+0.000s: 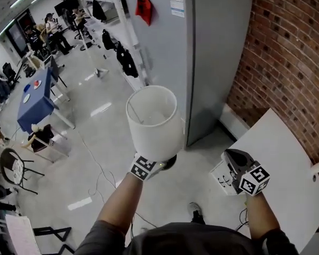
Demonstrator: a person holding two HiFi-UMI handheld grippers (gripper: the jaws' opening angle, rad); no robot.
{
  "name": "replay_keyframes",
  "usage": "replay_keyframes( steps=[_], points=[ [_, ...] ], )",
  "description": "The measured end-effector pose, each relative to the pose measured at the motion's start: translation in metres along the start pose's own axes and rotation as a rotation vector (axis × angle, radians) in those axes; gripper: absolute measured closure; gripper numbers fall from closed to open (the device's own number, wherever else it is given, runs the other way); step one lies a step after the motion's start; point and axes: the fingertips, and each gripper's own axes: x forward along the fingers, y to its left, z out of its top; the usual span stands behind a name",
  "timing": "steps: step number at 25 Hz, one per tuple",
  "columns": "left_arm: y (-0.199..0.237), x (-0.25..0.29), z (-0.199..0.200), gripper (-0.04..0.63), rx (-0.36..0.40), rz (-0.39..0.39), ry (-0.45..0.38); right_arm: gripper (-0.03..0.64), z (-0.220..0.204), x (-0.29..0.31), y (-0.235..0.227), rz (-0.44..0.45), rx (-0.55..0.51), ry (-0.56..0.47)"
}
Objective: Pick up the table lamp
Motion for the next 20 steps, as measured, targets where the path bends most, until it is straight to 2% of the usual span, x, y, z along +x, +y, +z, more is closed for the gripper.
replay_keyframes(
  steps=[10, 15, 20],
  points=[
    [0.059, -0.168, -0.02, 0.523, -0.076, 0.27, 0.049, 0.623, 0.029, 0.113, 0.103, 0.275, -0.071, 0.032],
    [0.067, -0.258, -0.033, 0.523, -0.104, 0.397, 0.077, 0.623, 0.043, 0.157, 0.178, 0.402, -0.113, 0.047],
    [0.059, -0.343, -0.049, 0.523, -0.157, 0.491, 0.107, 0.623, 0.045, 0.185, 0.252, 0.504, -0.158, 0.07]
  ],
)
